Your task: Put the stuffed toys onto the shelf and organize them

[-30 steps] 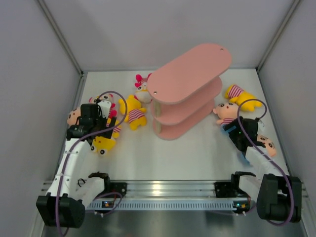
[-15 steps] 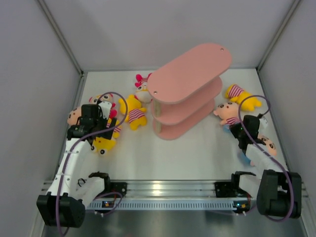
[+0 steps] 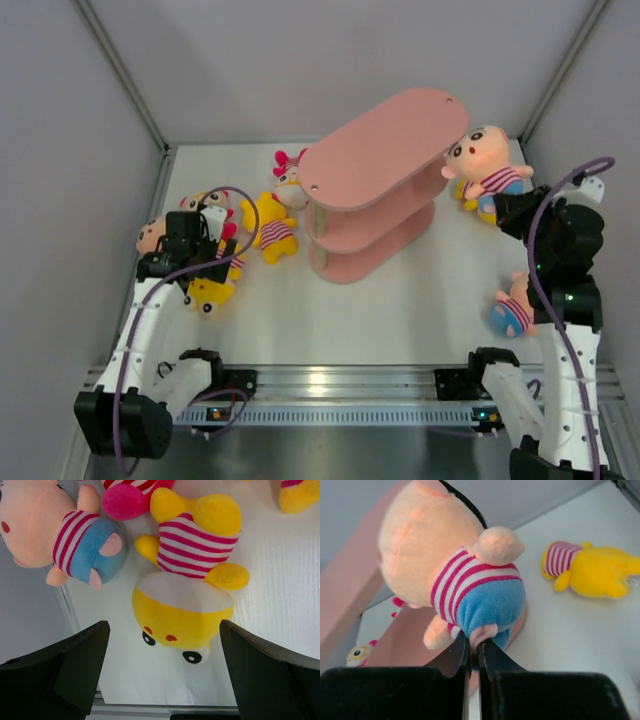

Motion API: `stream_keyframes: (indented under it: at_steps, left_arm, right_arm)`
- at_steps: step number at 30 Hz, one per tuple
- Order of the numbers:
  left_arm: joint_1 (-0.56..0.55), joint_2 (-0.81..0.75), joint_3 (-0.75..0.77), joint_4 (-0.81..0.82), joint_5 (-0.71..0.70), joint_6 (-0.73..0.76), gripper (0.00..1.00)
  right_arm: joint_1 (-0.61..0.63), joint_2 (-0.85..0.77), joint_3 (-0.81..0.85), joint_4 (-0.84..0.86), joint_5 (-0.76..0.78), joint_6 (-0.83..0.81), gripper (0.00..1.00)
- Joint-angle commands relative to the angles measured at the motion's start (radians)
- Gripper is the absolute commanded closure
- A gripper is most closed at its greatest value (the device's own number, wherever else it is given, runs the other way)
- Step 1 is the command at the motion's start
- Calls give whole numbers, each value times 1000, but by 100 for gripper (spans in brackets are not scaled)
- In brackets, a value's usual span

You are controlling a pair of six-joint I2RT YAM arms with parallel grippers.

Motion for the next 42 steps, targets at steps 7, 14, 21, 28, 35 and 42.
stream_keyframes:
  at_steps: [7, 14, 21, 28, 35, 42]
  left_arm:
    - [4, -31, 1, -7, -3, -5, 3]
    - [4, -31, 1, -7, 0, -3, 3]
    - [4, -35, 1, -7, -3, -5, 3]
    - [4, -42, 1, -7, 0, -5, 3]
    - [4, -39, 6, -7, 20, 1, 3]
    - [4, -35, 21, -7, 39, 6, 2]
  right_arm:
    - [-7, 212, 444, -2, -347, 68, 100]
    - [11, 295, 457, 148, -370, 189, 100]
    - [89, 452, 537, 168, -372, 217, 100]
    - [183, 528, 529, 200, -292, 258, 92]
    - [186, 521, 517, 202, -269, 251, 54]
    - [186, 460, 535, 84, -232, 140, 30]
